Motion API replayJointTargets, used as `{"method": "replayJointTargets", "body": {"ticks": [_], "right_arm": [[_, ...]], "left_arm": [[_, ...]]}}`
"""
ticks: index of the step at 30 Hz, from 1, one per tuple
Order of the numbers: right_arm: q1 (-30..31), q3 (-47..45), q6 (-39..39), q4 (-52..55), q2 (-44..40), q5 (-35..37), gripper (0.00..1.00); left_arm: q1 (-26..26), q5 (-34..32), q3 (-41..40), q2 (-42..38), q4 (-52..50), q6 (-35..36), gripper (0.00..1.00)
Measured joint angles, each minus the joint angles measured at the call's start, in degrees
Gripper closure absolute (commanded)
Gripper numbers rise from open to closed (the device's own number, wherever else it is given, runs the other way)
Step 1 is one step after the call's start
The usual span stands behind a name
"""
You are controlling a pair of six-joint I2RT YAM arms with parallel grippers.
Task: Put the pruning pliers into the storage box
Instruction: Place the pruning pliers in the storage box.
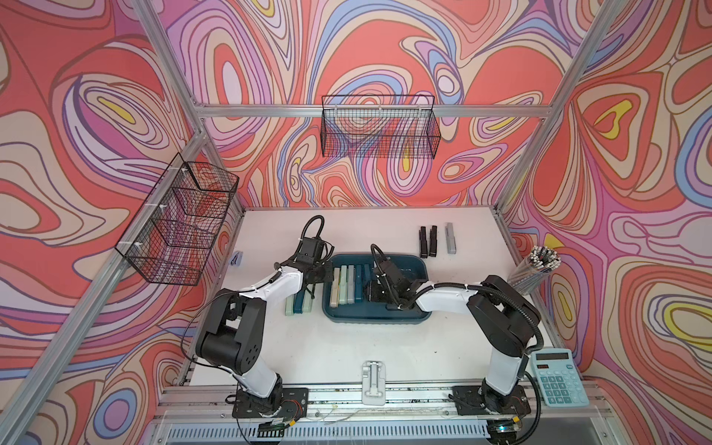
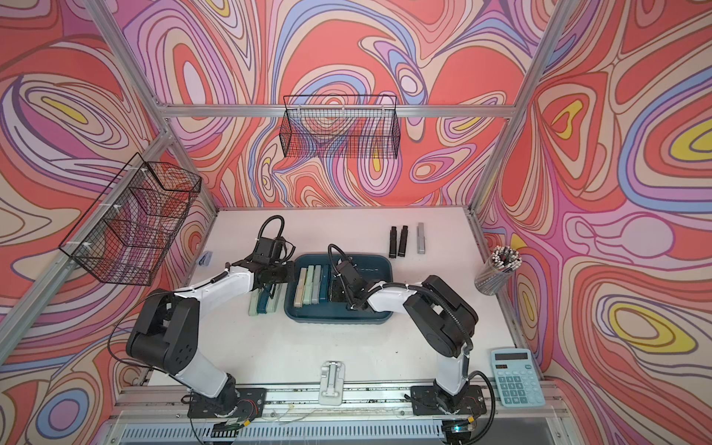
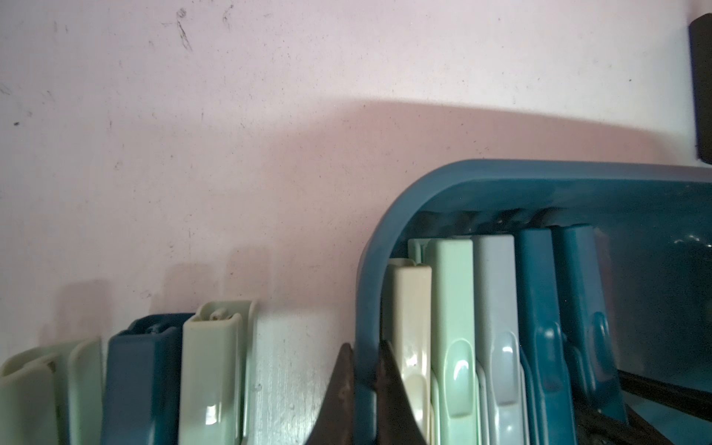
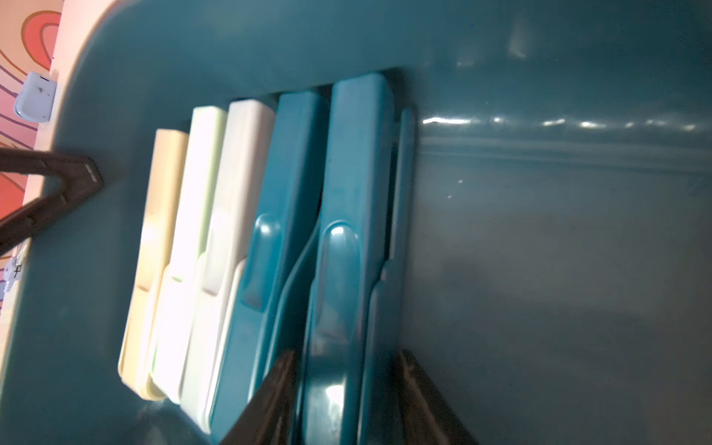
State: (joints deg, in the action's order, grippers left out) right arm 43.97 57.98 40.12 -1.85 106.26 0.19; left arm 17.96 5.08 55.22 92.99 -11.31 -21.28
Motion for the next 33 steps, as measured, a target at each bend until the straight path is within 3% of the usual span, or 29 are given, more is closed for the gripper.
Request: {"method": "replayJointTargets", "body": {"ticks": [26,33], "right_arm": [[-1.1,2.0,0.7,-0.1,-0.5,-3.2,0.56],[-3.5,3.0,-1.8,4.2,-2.1,-1.4,0.56]], "left_arm": [[0.0,0.0,0.0,0.0,0.0,0.0,0.92],[0.0,-0.1,0.0,0.0,0.0,0.0,0.92]]}}
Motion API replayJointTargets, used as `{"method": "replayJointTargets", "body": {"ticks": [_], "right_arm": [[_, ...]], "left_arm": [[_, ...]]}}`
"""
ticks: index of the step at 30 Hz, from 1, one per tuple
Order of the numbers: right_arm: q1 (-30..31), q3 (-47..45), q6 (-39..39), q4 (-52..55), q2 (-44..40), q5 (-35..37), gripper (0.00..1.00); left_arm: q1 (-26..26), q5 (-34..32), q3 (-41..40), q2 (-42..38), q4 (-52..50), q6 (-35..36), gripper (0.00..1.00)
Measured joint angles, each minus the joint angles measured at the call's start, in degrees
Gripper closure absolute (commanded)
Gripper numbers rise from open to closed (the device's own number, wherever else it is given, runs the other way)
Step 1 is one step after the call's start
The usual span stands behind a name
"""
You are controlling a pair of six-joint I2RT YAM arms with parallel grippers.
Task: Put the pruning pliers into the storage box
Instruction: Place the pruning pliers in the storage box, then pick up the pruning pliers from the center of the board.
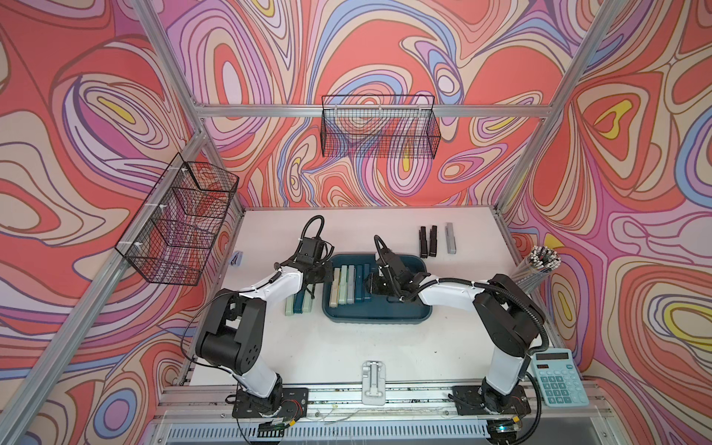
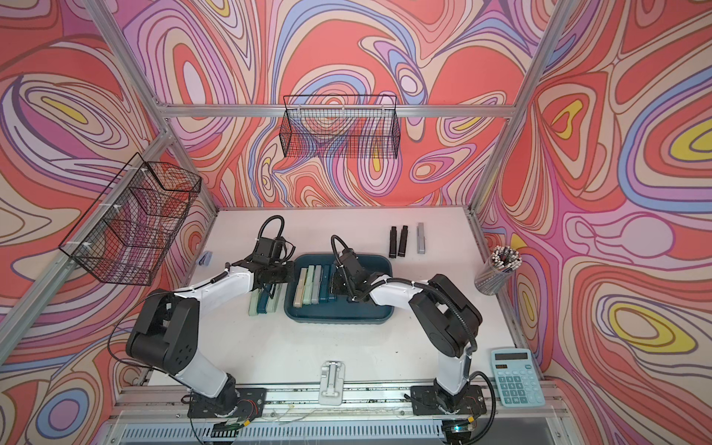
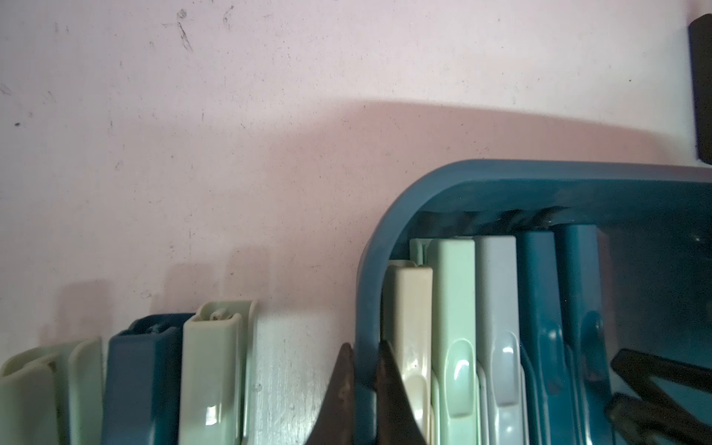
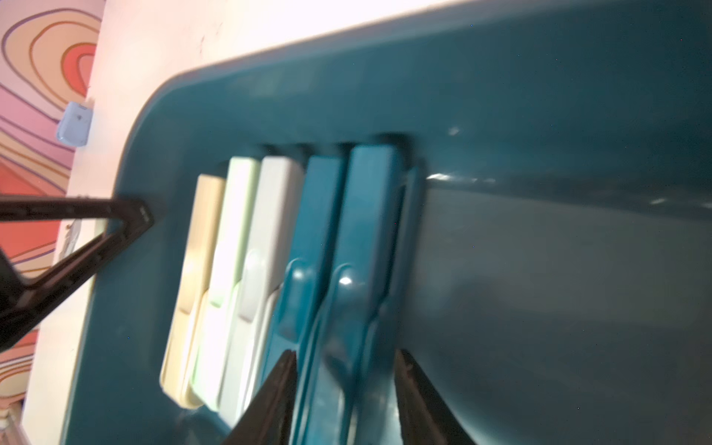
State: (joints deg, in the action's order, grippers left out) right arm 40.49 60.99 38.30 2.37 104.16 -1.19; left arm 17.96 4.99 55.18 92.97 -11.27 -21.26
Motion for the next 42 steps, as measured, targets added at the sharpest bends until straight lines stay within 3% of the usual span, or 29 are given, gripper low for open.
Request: {"method": "replayJointTargets", "body": {"ticks": [10,16,26,42], "right_arm": [[-10.5,1.0,-6.8,7.6,-13.9,6.0,0.51],[-20.4,1.0,-10.6,11.6,-14.7,8.2,0.5],[-32.4,3.5,-15.7,12.8,-5.5,7.3,0.46],[-34.2,18.0,-20.7,13.1,11.1,3.3,0.43]], "left_arm": [[0.0,0.0,0.0,0.0,0.0,0.0,0.92],[0.0,-0.1,0.0,-0.1,0.0,0.0,0.92],[0.0,-0.3,-0.1,-0.2,-0.1,0.0,0.92],[0.0,-0.7,-0.3,-0.8,-1.2,0.2,0.92]]}}
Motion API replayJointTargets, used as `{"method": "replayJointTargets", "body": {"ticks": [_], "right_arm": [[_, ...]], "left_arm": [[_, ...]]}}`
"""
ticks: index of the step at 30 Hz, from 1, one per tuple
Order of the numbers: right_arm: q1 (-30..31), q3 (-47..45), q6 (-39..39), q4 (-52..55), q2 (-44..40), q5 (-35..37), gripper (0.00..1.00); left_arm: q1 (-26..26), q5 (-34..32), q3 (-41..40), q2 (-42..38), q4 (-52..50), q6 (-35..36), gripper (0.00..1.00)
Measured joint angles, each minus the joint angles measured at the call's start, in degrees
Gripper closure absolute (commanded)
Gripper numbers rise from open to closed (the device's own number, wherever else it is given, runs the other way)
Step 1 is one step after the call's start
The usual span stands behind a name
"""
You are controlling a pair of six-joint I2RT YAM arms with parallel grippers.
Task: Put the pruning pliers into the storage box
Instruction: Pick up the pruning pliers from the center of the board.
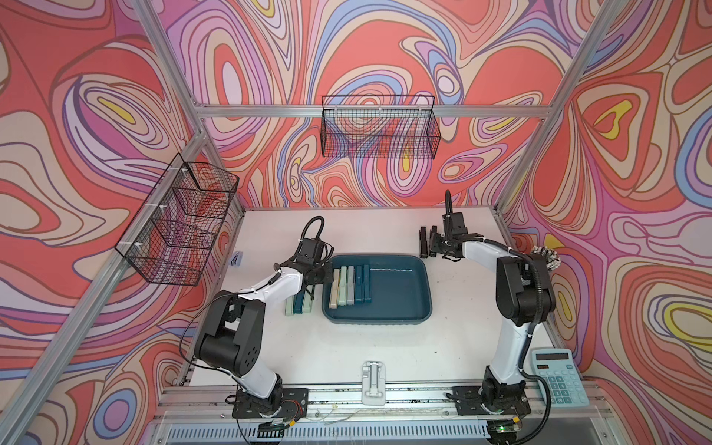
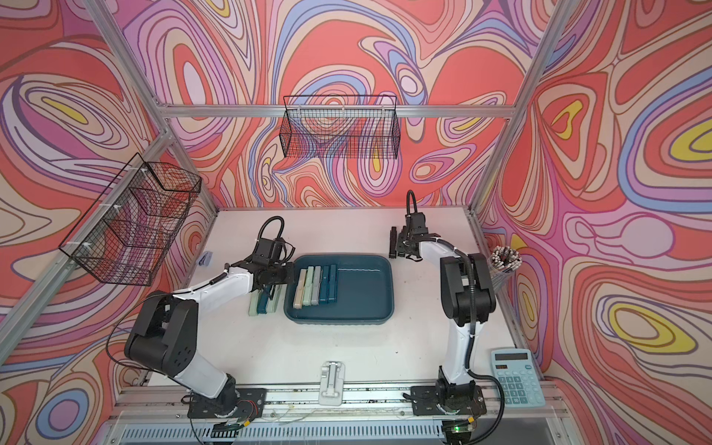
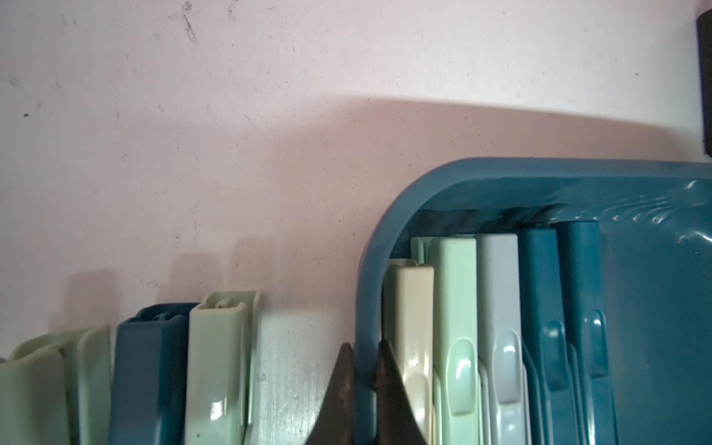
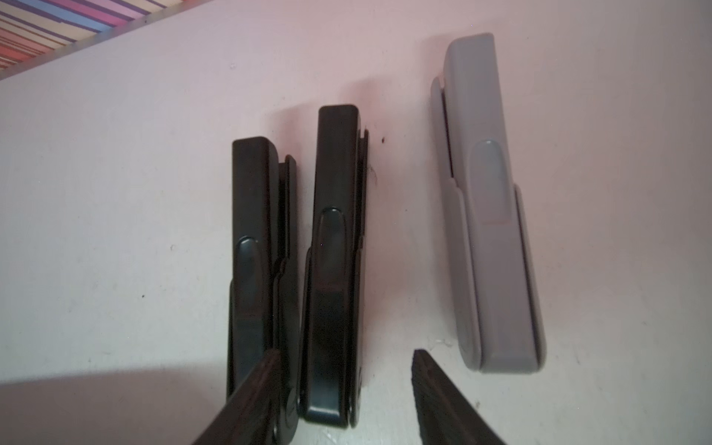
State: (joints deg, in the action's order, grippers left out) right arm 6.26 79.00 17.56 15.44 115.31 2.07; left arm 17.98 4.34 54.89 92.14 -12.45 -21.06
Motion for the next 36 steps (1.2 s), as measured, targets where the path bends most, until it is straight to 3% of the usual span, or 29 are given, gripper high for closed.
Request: {"method": "replayJointTargets", "body": {"ticks": [11,25,36], "right_arm": [[-0.6,5.9,-0.6,0.7,6.3,-0.6,0.46],[-0.7,7.5,-0.6,1.2,8.6,-0.4,0.74],[-0.7,5.6,-0.5,2.3,5.6,-0.2,0.77]], "left_arm": [[0.0,-0.1,0.0,-0.1,-0.3,0.0,0.92],[0.0,-0.2,0.1,-0.1,-0.5,0.0,0.92],[0.0,-0.3,0.1,-0.1,-0.5,0.0,0.92]]}}
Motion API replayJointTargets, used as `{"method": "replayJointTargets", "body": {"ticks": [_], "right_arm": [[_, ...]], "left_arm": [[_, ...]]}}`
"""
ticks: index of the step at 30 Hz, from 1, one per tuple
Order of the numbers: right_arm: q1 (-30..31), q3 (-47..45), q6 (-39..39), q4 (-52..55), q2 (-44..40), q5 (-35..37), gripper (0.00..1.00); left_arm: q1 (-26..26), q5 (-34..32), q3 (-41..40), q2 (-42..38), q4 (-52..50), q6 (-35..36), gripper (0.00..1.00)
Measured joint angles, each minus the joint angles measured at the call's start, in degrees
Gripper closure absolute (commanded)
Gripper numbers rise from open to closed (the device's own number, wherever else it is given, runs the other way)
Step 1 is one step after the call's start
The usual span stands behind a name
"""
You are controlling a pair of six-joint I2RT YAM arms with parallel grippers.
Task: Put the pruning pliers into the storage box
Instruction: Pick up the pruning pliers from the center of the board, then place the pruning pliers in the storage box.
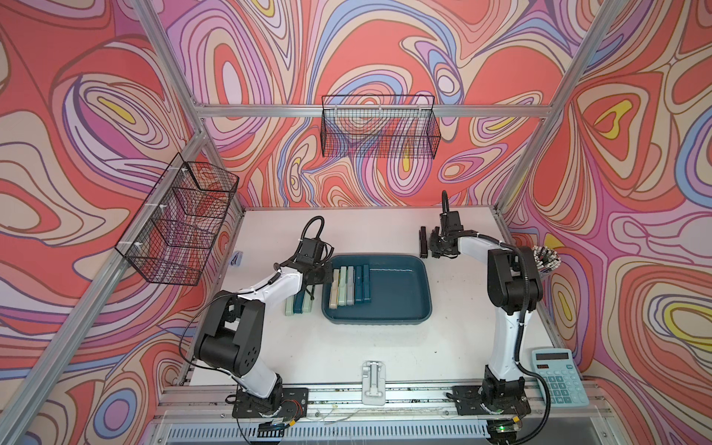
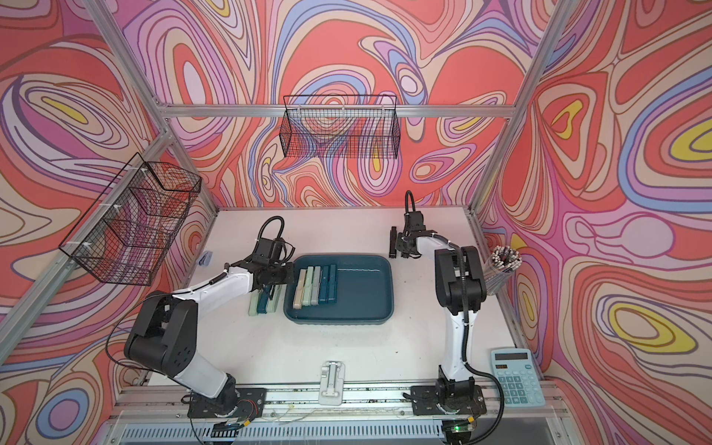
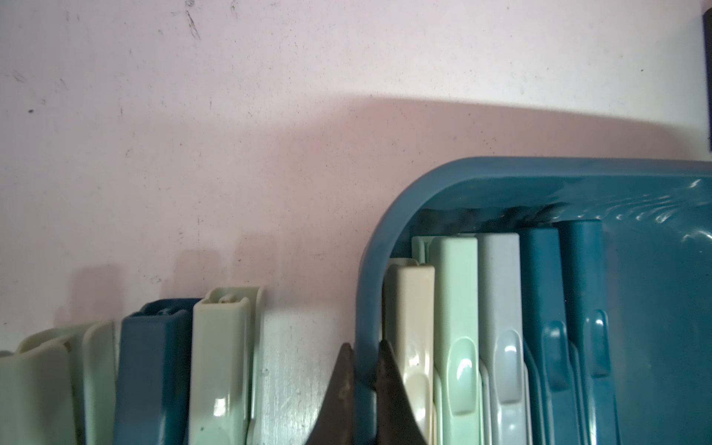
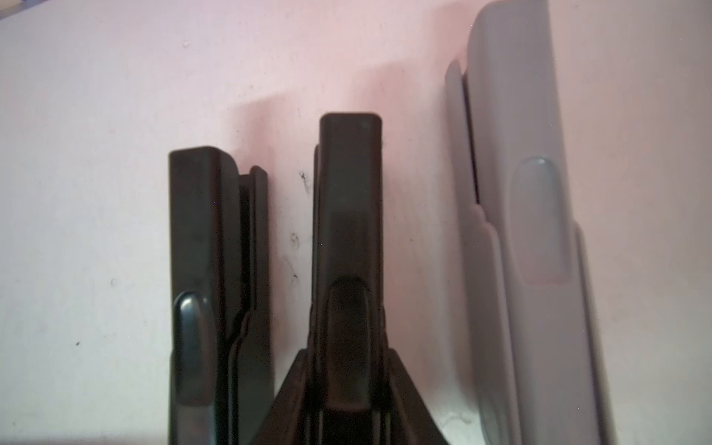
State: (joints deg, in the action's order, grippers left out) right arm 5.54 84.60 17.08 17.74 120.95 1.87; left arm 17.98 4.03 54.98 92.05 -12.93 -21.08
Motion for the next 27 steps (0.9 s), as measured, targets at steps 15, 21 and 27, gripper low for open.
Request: {"method": "replayJointTargets", "body": {"ticks": [15,21,27], "right_arm": [[2.1,-13.5,3.8,-3.1,-22.1,-2.5,0.76],[9.2,-19.7,6.1,-4.3,-32.4,-2.3,0.75],[18.6,-25.0,10.1,-5.9,-35.9,-1.8,0.75]], "left_arm": [[0.0,0.0,0.0,0.0,0.0,-0.2,0.92],[0.0,0.0,0.0,0.0,0.0,-0.2,0.92],[0.0,0.0,0.1,0.2,0.1,-0.3,0.92]]}}
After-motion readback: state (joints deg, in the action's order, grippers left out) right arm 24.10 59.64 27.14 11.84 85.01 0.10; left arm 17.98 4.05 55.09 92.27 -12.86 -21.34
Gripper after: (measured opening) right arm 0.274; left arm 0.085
